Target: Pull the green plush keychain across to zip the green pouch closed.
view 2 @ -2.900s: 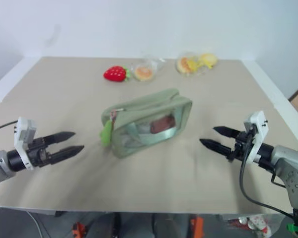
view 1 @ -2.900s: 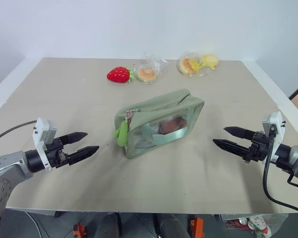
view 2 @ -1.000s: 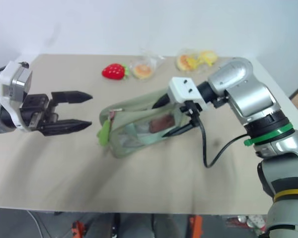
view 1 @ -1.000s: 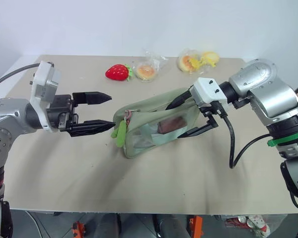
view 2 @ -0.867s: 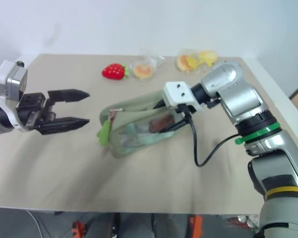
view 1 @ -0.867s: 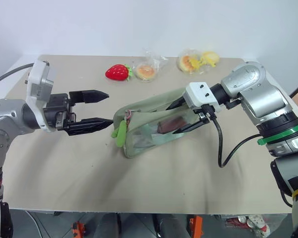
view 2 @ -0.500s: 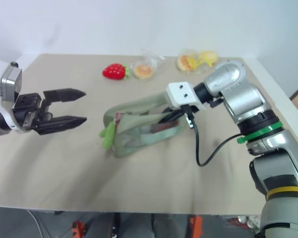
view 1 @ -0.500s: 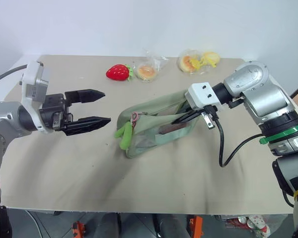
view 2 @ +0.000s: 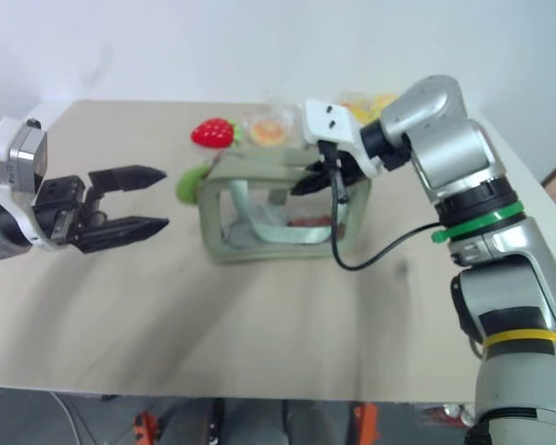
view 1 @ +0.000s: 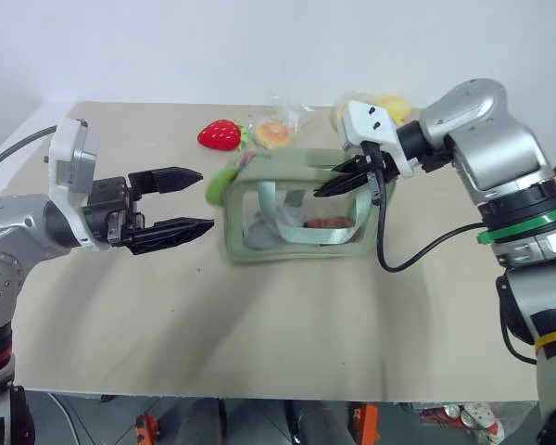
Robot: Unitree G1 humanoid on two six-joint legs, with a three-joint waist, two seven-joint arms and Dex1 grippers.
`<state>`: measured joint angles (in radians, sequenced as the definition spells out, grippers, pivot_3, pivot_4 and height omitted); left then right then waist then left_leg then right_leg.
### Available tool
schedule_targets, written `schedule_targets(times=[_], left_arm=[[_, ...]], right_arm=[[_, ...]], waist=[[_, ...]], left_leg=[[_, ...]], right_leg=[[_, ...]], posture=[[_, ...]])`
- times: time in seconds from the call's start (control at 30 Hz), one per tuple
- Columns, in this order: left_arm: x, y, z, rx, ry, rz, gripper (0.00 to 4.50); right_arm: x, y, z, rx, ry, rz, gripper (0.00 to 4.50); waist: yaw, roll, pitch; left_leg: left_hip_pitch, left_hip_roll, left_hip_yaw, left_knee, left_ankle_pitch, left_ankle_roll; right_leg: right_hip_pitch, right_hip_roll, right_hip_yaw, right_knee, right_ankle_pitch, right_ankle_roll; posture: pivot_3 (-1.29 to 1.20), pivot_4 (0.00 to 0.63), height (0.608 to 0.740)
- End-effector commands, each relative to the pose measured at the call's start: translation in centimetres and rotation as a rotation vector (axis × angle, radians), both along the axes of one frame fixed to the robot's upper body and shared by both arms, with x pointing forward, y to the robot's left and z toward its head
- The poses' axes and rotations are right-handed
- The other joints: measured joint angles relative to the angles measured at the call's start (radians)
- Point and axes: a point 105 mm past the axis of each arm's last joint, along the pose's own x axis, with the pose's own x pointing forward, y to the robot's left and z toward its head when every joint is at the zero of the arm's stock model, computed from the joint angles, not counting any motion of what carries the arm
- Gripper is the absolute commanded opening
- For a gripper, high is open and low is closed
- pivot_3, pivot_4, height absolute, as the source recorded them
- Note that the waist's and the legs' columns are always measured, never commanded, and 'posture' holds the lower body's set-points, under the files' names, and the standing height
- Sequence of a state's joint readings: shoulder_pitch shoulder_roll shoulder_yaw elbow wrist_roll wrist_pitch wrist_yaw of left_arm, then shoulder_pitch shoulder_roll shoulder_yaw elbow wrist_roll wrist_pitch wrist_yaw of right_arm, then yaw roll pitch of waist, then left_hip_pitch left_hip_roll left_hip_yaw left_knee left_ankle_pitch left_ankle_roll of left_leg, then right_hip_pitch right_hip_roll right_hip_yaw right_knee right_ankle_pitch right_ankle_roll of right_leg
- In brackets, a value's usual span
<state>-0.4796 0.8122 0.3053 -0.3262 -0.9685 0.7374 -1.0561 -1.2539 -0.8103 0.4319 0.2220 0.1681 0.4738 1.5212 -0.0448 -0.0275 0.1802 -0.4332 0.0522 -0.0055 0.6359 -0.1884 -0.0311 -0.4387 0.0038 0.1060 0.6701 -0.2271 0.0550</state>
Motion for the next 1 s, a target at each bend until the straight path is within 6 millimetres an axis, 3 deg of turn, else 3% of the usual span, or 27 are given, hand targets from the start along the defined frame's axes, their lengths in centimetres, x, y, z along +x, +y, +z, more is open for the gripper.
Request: schedule_targets(times=[0.03, 0.2, 0.37, 0.87, 1.0], left_arm=[[-0.4, -0.1, 0.5, -0.011, -0.036, -0.011, 4.5], [-0.1, 0.0, 0.7, -0.018, -0.036, -0.013, 4.5], [-0.1, 0.0, 0.9, -0.023, -0.037, -0.015, 4.5], [-0.2, -0.1, 0.9, -0.032, -0.026, -0.011, 4.5], [-0.2, -0.2, 1.0, -0.039, -0.028, -0.01, 4.5]], right_arm=[[-2.5, -0.5, 1.5, 0.0, -0.025, 0.027, 0.02], [-4.3, -0.7, -0.1, -0.02, 0.016, 0.059, 0.02], [-3.8, -0.1, -1.0, 0.013, 0.029, 0.006, 0.02], [0.6, -1.1, 2.7, -0.038, -0.193, -0.043, 0.02], [0.9, -0.8, 2.5, -0.042, -0.199, -0.03, 0.02]], waist=[[0.001, 0.0, 0.0], [-0.003, 0.0, 0.0], [-0.006, 0.0, 0.0], [-0.007, 0.0, 0.0], [-0.006, 0.0, 0.0]], left_leg=[[-0.001, 0.0, -0.001, 0.0, 0.0, 0.0], [-0.002, 0.0, -0.001, 0.0, 0.0, 0.0], [0.001, 0.0, -0.001, 0.001, 0.0, 0.0], [0.002, 0.001, 0.0, 0.002, 0.002, 0.0], [0.002, 0.001, -0.001, 0.0, 0.002, 0.0]], right_leg=[[0.0, 0.0, -0.001, 0.0, 0.0, 0.0], [-0.001, 0.0, -0.001, 0.0, -0.002, 0.002], [-0.001, 0.001, -0.001, 0.003, -0.003, 0.006], [-0.002, 0.002, 0.001, 0.008, -0.004, 0.004], [-0.002, 0.002, 0.001, 0.009, -0.005, 0.003]], posture=[[0.0, 0.15, 0.74], [0.0, 0.15, 0.74], [0.0, 0.15, 0.74], [0.0, 0.15, 0.74], [0.0, 0.15, 0.74]])
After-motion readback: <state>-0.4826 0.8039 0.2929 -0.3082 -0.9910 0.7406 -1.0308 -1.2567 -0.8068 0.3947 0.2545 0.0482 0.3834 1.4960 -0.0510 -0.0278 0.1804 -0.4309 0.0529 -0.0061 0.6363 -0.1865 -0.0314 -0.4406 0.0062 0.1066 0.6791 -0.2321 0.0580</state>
